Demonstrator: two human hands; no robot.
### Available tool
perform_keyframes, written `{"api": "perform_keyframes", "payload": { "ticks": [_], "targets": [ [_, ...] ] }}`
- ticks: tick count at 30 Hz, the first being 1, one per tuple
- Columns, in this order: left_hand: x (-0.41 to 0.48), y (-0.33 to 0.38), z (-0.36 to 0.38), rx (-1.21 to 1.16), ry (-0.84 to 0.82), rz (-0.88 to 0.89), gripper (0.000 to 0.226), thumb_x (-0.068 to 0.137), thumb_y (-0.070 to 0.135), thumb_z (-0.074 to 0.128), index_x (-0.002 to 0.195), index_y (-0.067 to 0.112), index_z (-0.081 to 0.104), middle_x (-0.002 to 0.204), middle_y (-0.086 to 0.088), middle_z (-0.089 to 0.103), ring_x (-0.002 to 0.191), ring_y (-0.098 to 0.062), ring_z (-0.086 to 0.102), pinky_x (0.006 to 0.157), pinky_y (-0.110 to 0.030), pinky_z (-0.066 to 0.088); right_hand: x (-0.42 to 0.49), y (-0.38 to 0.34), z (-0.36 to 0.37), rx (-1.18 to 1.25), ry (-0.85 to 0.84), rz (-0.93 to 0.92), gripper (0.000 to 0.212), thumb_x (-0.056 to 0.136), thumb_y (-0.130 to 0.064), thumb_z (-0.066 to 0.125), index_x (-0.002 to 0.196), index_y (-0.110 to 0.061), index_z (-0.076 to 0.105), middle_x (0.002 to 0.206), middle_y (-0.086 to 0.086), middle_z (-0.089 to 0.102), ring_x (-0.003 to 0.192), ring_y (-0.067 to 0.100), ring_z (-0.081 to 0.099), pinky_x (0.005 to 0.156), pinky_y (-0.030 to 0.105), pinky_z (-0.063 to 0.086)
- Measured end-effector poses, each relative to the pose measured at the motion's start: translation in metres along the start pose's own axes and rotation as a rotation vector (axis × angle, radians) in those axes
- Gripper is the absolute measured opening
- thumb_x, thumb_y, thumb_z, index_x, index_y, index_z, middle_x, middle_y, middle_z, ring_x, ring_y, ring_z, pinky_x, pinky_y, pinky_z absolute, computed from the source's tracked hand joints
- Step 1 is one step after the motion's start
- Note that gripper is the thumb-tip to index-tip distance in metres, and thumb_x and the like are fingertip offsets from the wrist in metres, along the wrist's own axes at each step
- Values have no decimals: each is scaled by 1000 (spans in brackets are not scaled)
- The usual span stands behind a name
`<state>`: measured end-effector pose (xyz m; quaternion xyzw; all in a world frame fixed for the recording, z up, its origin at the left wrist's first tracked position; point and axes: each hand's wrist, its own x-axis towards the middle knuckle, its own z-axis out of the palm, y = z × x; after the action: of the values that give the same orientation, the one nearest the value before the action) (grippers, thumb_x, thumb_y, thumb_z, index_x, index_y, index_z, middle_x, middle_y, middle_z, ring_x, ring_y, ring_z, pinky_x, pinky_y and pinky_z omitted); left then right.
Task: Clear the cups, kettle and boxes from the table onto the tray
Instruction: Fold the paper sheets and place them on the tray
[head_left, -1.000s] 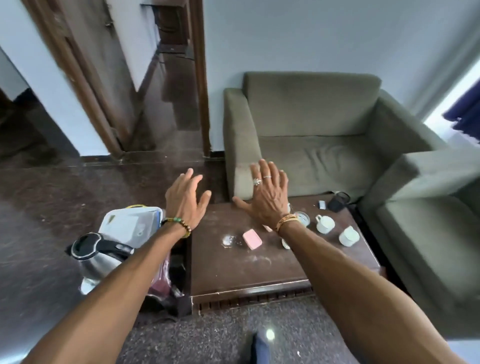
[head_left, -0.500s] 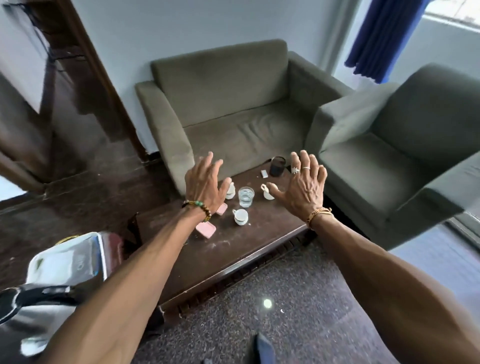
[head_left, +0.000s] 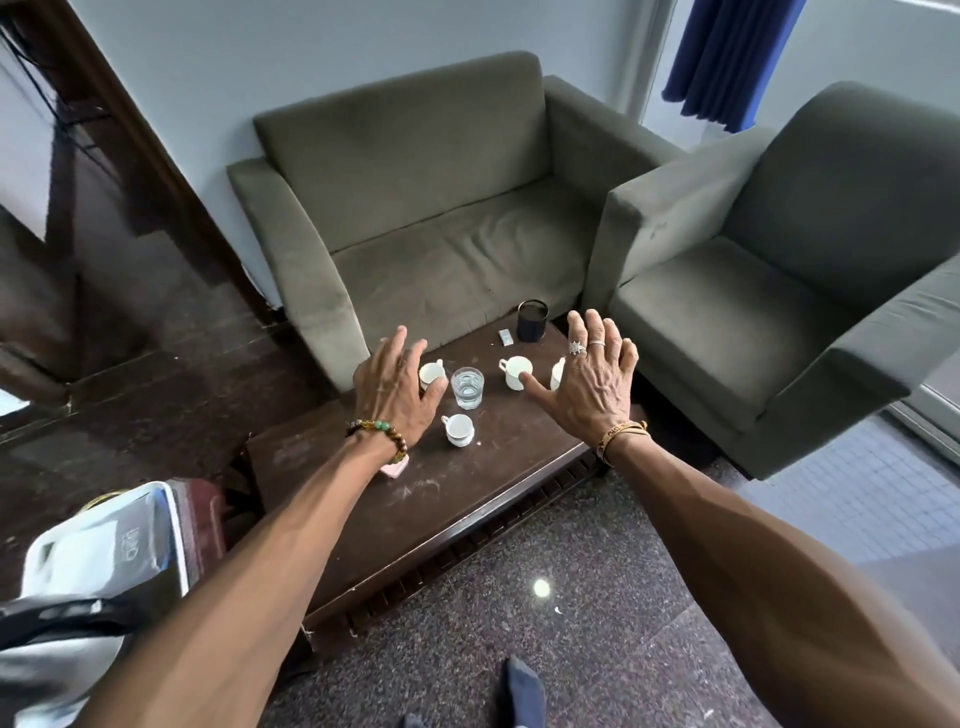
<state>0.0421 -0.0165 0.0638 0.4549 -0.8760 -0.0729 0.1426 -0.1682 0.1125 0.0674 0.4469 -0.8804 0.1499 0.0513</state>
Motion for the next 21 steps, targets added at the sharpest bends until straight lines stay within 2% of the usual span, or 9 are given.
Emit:
{"api": "perform_keyframes", "payload": {
  "ticks": [5,16,21],
  "targets": [
    [-10,-25,-10,11,31,-115,61,88,48,57,139,18,46,155,-11,31,141,-29,32,113,-45,28,13,-27,10,61,-23,-79,107,74,-77,58,154,-12,28,160,12,28,147,34,24,117,53,19],
    [-76,-120,-58,32,164,-445,59,89,46,56,139,18,45,155,-10,32,142,-29,30,114,-44,28,17,-159,34,217,-116,-451,108,74,-75,59,156,-13,24,161,12,26,148,34,23,118,54,21],
    [-120,-161,-78,16,239,-564,56,91,44,55,138,14,47,154,-12,34,141,-30,32,114,-44,28,-7,-218,42,257,-131,-609,103,77,-73,59,153,-11,28,158,13,32,144,34,29,115,51,26]
  ]
}}
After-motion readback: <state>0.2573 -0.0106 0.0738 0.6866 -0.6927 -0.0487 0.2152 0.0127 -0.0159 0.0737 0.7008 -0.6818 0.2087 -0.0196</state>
